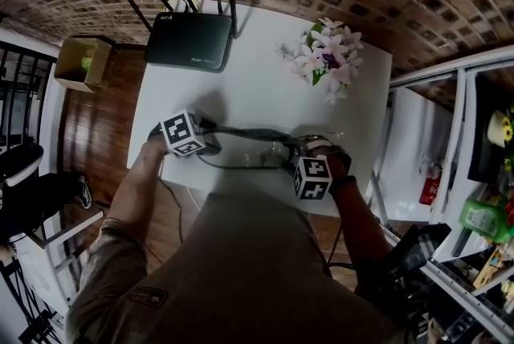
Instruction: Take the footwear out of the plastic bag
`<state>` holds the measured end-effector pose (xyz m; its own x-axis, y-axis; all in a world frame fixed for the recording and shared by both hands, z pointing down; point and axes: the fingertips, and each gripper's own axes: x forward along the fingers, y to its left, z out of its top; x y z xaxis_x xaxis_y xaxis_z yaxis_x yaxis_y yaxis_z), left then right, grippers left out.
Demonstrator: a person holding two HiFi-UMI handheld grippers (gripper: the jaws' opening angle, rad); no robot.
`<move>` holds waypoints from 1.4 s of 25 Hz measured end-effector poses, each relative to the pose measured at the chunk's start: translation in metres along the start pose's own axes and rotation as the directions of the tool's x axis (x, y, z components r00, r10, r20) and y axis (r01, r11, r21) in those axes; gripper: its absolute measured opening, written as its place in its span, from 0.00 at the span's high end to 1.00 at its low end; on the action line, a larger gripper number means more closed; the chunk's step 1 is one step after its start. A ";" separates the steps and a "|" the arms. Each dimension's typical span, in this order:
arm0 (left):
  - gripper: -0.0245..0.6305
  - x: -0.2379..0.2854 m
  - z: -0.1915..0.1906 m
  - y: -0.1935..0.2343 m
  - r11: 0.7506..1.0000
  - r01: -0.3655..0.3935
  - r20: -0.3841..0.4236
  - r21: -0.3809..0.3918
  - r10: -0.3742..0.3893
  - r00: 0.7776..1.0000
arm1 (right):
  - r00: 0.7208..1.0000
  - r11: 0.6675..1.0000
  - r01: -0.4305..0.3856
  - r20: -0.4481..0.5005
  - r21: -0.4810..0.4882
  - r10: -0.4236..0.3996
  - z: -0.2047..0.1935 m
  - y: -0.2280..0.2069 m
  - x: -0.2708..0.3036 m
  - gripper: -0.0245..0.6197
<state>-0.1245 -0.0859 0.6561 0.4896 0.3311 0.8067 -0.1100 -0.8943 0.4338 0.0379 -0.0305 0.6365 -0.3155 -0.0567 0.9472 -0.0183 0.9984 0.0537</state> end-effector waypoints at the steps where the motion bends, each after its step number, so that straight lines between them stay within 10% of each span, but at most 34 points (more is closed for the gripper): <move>1: 0.50 0.000 0.000 0.000 1.000 -0.002 -0.002 0.002 0.002 1.000 | 1.000 1.000 0.005 0.000 -0.004 -0.005 0.000 0.000 0.001 0.57; 35: 0.69 -0.021 -0.031 -0.013 1.000 -0.016 -0.025 -0.015 0.016 1.000 | 0.995 0.995 0.096 -0.036 -0.012 -0.097 -0.015 0.003 -0.008 0.77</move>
<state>-0.1606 -0.0724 0.6459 0.4661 0.3243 0.8232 -0.1306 -0.8950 0.4265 0.0550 -0.0275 0.6343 -0.2780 -0.1528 0.9483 -0.0368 0.9882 0.1484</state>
